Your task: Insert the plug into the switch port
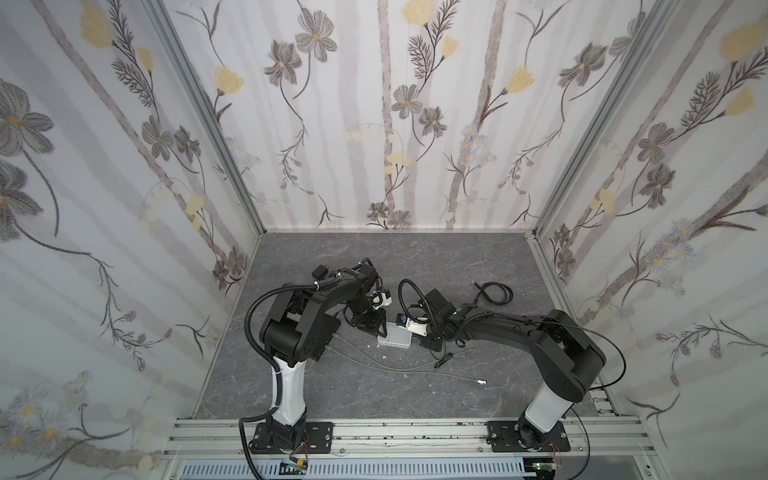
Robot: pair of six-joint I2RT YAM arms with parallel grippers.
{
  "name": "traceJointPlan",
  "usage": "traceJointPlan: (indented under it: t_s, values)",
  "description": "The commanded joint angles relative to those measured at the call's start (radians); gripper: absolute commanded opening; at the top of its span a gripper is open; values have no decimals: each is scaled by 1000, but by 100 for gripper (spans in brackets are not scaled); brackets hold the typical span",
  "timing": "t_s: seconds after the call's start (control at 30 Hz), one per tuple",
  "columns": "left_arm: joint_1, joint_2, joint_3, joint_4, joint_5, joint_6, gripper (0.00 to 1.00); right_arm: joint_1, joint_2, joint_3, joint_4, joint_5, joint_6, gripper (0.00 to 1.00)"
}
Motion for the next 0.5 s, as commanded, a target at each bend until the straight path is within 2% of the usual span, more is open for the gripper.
traceJointPlan:
  t_s: [0.0,0.17,0.47]
  values:
    - [1,11,1,2,-46,1,33,3,-20,5,52,-42,-8,0]
    - [5,13,1,4,-49,1,33,3,-30,-3,60,-46,-7,0]
    - [5,17,4,2,-43,0,33,5,42,42,15,-27,-35,0]
